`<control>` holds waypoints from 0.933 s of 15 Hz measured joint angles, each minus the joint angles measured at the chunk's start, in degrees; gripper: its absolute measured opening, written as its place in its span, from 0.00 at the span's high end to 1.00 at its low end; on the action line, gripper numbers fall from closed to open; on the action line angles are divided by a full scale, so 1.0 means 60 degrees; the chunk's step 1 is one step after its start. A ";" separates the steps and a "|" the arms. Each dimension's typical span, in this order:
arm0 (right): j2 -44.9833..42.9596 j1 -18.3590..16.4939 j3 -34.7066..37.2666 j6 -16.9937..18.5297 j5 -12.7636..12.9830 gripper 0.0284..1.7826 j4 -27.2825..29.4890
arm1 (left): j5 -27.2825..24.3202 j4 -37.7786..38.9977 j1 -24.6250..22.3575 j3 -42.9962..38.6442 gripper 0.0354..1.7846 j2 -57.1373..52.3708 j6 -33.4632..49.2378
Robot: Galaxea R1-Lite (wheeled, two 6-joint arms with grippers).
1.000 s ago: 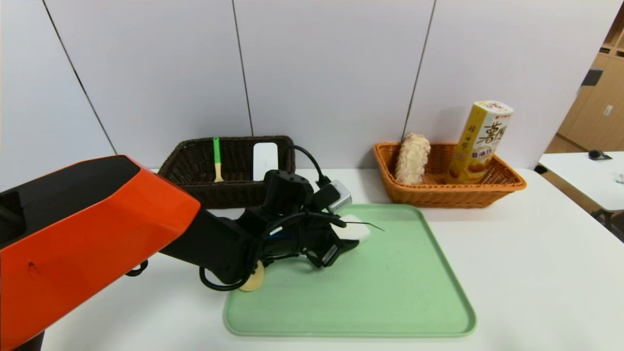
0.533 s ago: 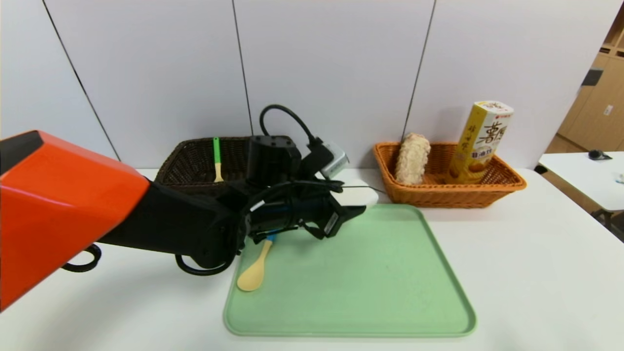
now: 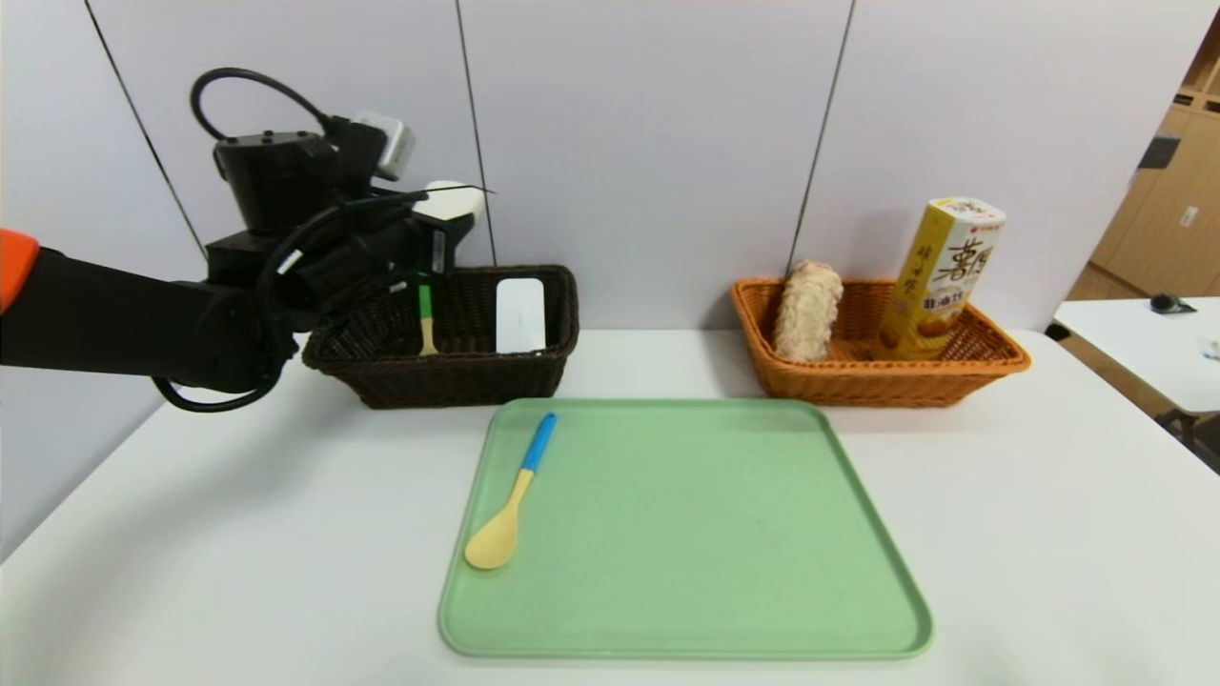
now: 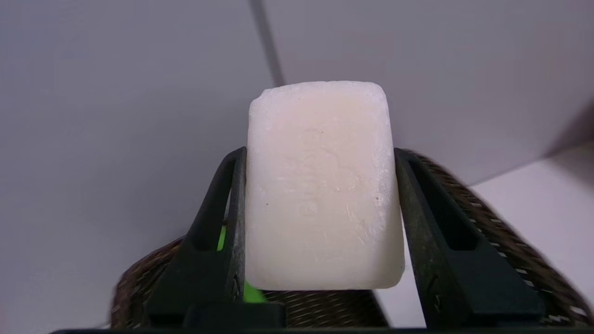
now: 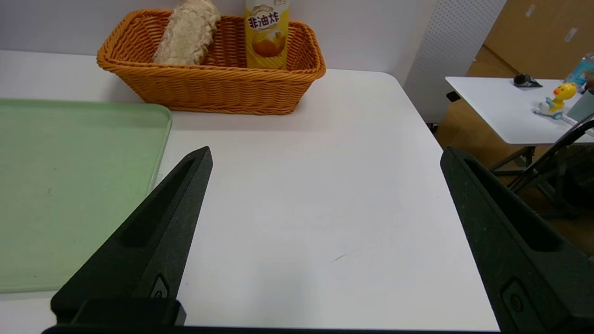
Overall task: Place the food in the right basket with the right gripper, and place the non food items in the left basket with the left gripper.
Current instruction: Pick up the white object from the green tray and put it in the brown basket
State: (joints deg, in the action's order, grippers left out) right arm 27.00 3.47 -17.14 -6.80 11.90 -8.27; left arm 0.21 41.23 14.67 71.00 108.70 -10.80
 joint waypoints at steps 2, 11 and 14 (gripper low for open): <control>0.0000 0.0000 0.0010 -0.0008 0.0000 0.05 0.0000 | 0.0295 -0.0339 -0.0286 -0.0258 0.47 -0.0063 0.0750; -0.0445 0.0000 -0.0010 -0.0014 0.0010 0.05 0.0786 | 0.0071 -0.2755 -0.0524 -0.0152 0.48 -0.0132 0.0740; -0.0490 0.0000 -0.0083 -0.0018 -0.0004 0.05 0.0782 | 0.0057 -0.3133 -0.0528 0.0317 0.48 0.0262 0.0681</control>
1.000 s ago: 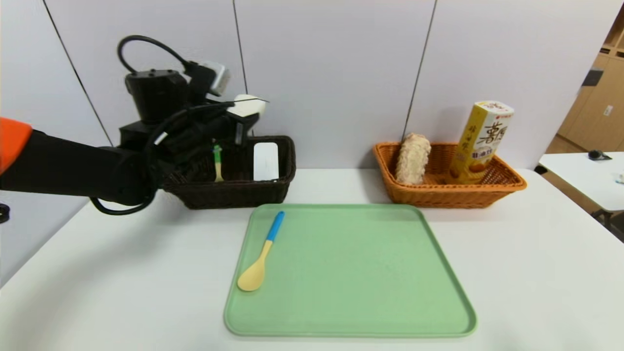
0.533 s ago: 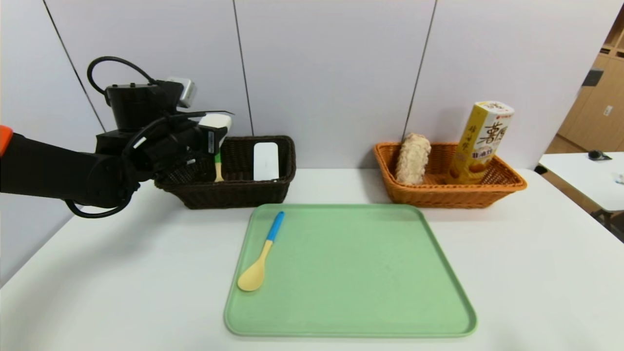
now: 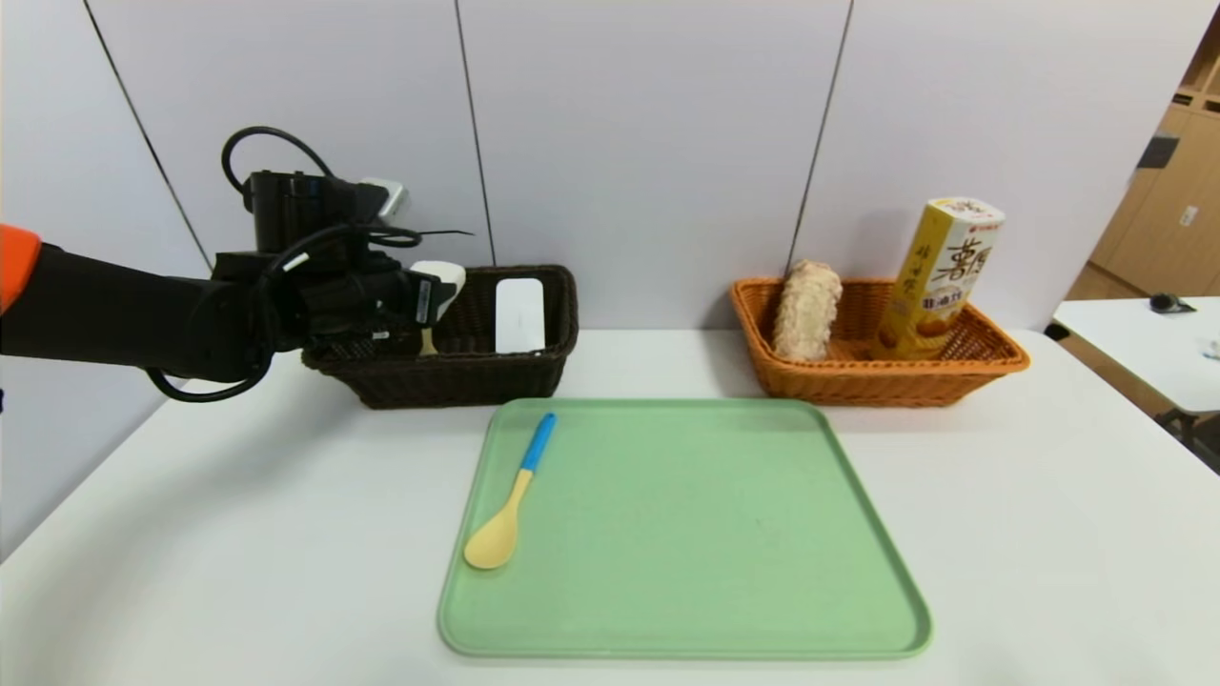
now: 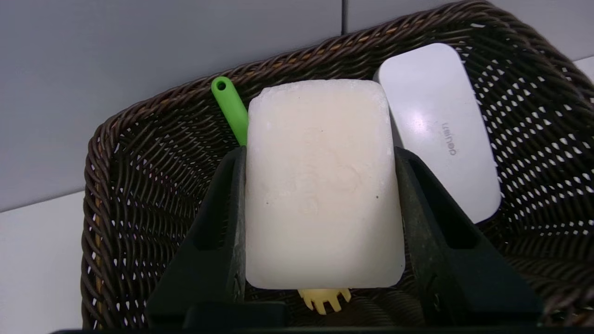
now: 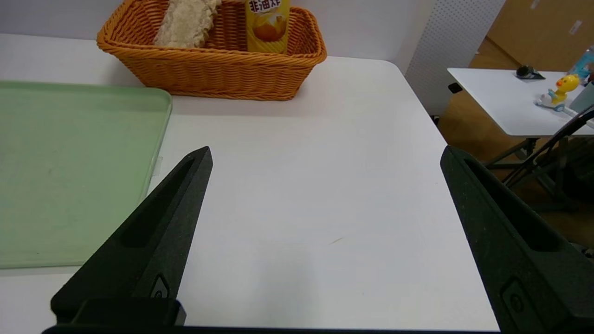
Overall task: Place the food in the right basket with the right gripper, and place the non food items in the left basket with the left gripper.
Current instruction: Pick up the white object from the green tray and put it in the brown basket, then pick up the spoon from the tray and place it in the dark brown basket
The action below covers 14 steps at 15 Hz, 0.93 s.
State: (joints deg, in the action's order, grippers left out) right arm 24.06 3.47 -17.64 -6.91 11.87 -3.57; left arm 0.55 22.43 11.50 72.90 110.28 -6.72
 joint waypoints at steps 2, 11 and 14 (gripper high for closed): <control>-0.0020 0.0004 -0.0004 0.0008 0.0010 0.05 0.0004 | 0.0004 0.0024 0.0004 0.0167 0.48 0.0317 0.0000; -0.0039 0.0000 -0.0004 -0.0008 0.0037 0.05 0.0000 | 0.0055 0.0518 0.0000 0.0392 0.28 0.0892 -0.0167; -0.0039 0.0000 -0.0004 -0.0018 0.0028 0.05 0.0000 | -0.0006 0.1392 0.0012 0.0354 0.21 0.0910 -0.0181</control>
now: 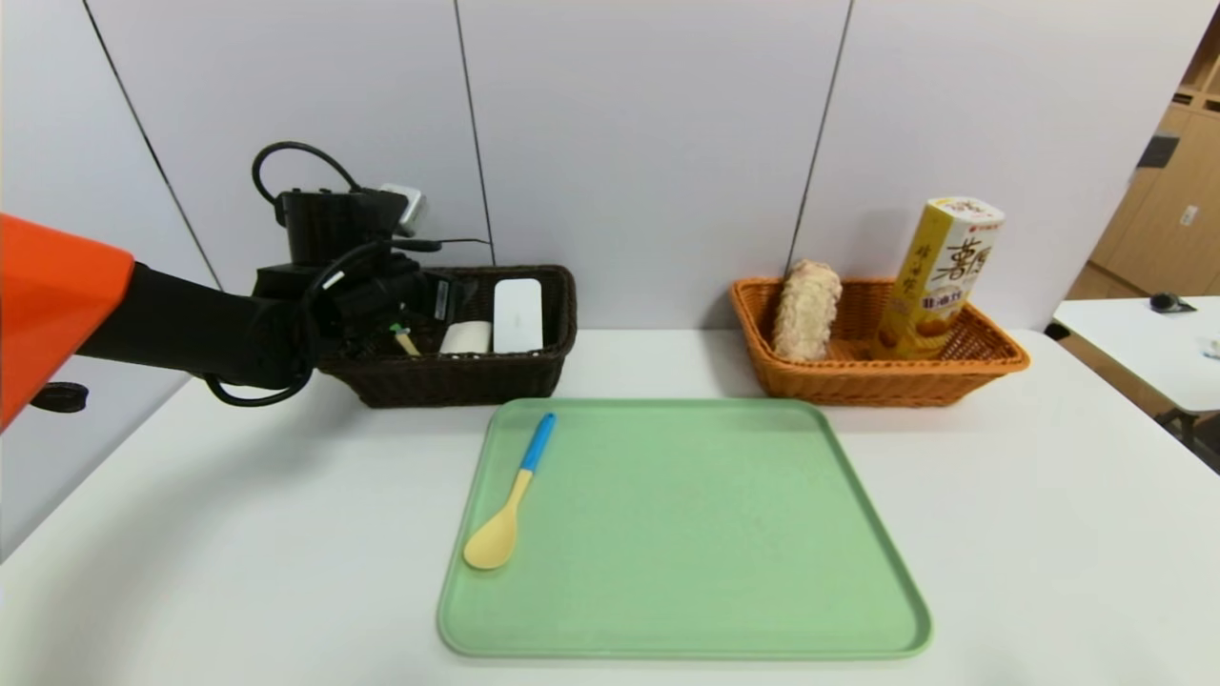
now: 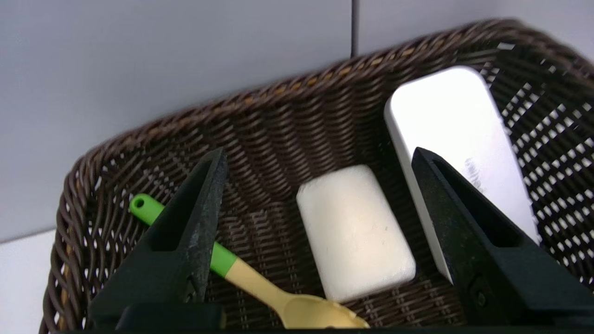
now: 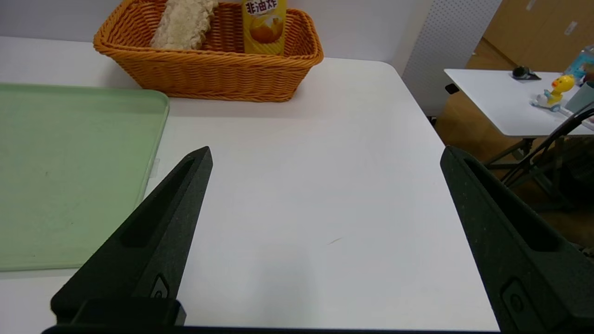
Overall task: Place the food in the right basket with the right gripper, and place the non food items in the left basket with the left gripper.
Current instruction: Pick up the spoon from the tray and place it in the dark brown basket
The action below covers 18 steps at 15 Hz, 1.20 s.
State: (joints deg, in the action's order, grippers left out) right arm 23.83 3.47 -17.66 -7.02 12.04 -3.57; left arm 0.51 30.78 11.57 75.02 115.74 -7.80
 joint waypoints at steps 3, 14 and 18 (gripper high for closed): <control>0.0000 -0.0002 0.0006 -0.0014 -0.0020 0.05 0.0008 | -0.0116 0.0171 0.0230 0.0033 0.16 -0.0652 -0.0053; 0.0000 -0.0002 0.0175 -0.0004 -0.0028 0.05 0.0016 | -0.0108 -0.1447 0.3212 -0.4598 0.07 -0.4350 0.1479; 0.0000 0.0004 0.0183 -0.0008 -0.0037 0.05 0.0030 | -0.0089 -0.1418 0.3525 -0.4937 0.06 -0.3730 0.2467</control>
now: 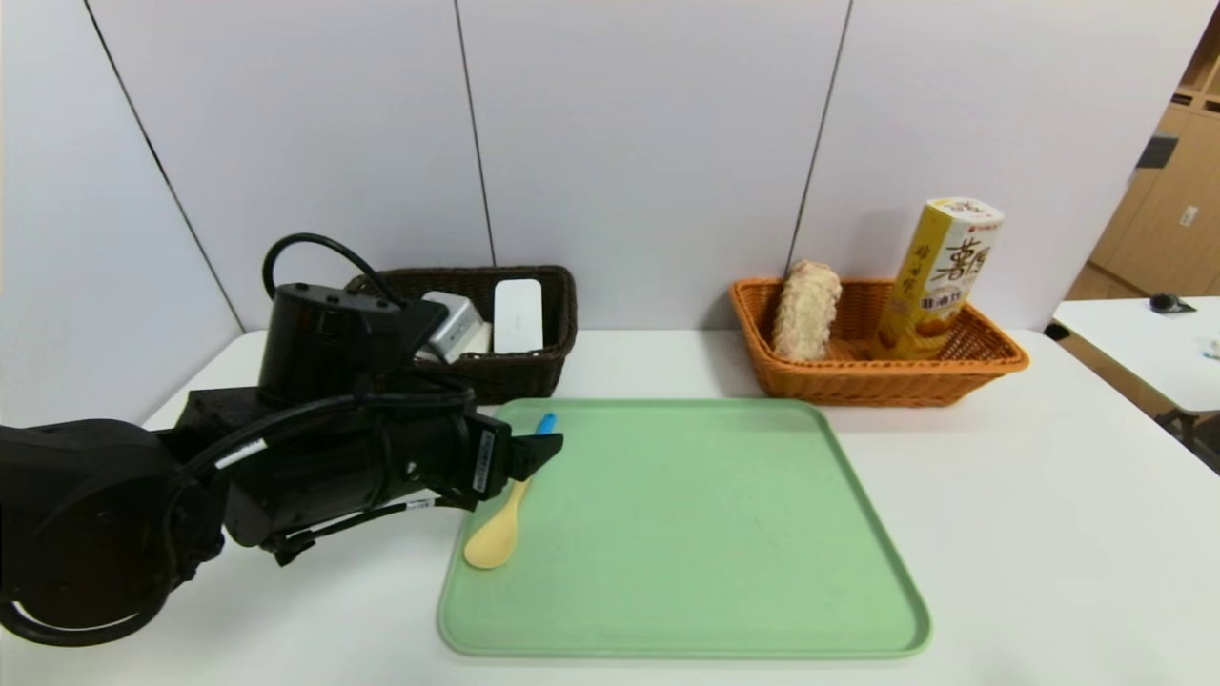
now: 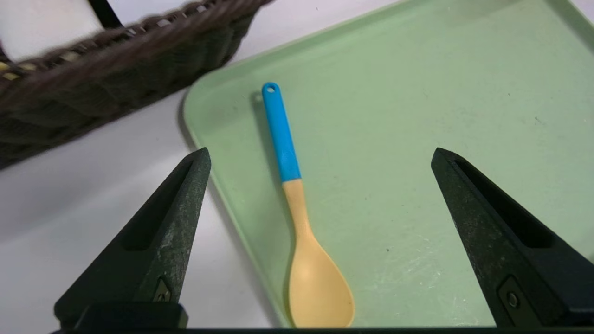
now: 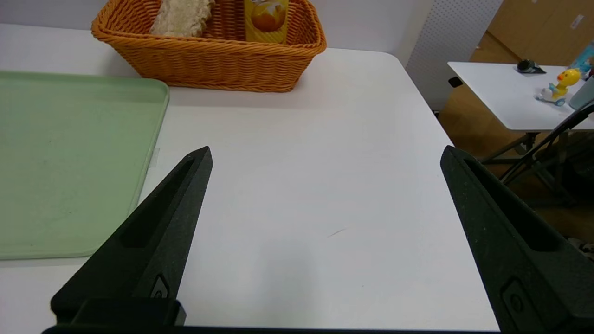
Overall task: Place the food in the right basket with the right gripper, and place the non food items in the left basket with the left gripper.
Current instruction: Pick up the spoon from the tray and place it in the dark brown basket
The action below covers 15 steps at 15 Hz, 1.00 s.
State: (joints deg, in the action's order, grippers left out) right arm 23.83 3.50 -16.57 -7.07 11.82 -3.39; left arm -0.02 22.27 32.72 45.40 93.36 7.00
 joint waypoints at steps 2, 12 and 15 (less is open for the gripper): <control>0.0000 0.0000 0.0051 0.0004 0.0004 0.05 -0.0008 | 0.0000 0.0026 0.0278 0.0179 0.06 0.0496 0.0835; -0.0014 0.0000 0.0098 0.0004 0.0012 0.05 -0.0014 | 0.0636 0.0055 0.0573 0.1006 0.06 0.2513 0.1847; -0.0014 -0.0004 0.0098 0.0000 0.0008 0.05 -0.0014 | 0.0673 0.0114 0.0565 0.1079 0.06 0.2757 0.1786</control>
State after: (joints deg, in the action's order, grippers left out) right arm 23.75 3.47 -15.98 -7.07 11.87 -3.47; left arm 4.01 22.95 36.11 51.87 109.90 17.71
